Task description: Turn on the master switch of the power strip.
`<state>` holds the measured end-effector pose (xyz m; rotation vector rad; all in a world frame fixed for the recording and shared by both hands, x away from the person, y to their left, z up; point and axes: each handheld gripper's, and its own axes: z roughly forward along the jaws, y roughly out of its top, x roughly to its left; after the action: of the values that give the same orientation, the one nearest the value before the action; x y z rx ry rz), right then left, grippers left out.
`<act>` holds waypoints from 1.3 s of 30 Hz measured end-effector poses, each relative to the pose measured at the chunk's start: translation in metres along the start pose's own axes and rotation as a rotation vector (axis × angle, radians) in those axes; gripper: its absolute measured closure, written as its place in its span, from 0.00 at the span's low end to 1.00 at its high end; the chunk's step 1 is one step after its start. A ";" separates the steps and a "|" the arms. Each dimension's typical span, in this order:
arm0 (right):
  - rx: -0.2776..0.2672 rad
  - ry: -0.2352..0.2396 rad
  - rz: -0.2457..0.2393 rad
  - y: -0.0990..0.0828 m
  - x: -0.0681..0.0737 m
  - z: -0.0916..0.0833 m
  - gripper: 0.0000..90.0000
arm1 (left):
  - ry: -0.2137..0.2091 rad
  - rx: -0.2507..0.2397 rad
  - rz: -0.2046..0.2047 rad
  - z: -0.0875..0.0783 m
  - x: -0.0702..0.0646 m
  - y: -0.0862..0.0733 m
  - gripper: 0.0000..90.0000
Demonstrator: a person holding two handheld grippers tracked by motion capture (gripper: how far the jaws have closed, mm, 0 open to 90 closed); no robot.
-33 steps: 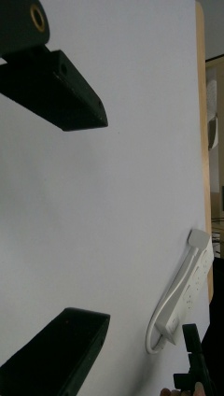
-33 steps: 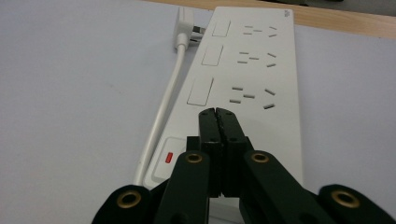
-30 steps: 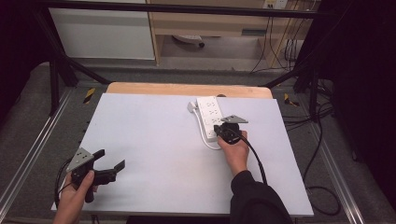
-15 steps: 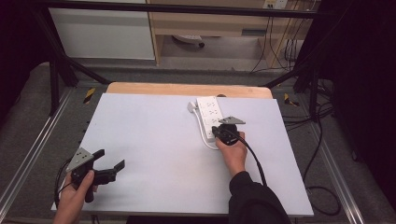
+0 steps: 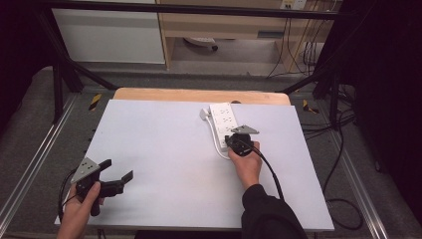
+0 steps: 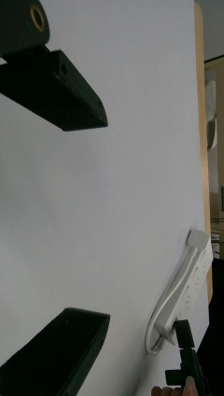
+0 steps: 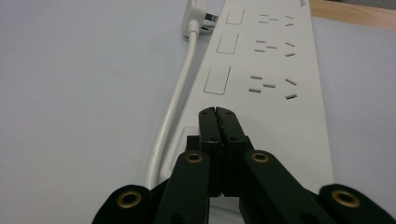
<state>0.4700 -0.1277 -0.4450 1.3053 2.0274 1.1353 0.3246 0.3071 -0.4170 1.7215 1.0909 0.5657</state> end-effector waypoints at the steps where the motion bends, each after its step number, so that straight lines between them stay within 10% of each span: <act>1: 0.001 -0.001 -0.004 0.000 0.001 0.000 1.00 | -0.001 0.000 0.000 0.000 0.000 0.000 0.07; 39: 0.014 -0.032 -0.024 0.001 0.006 0.000 1.00 | 0.011 0.018 0.000 0.002 0.001 -0.001 0.07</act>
<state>0.4680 -0.1218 -0.4442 1.2942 2.0259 1.0845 0.3259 0.3068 -0.4190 1.7355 1.1071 0.5679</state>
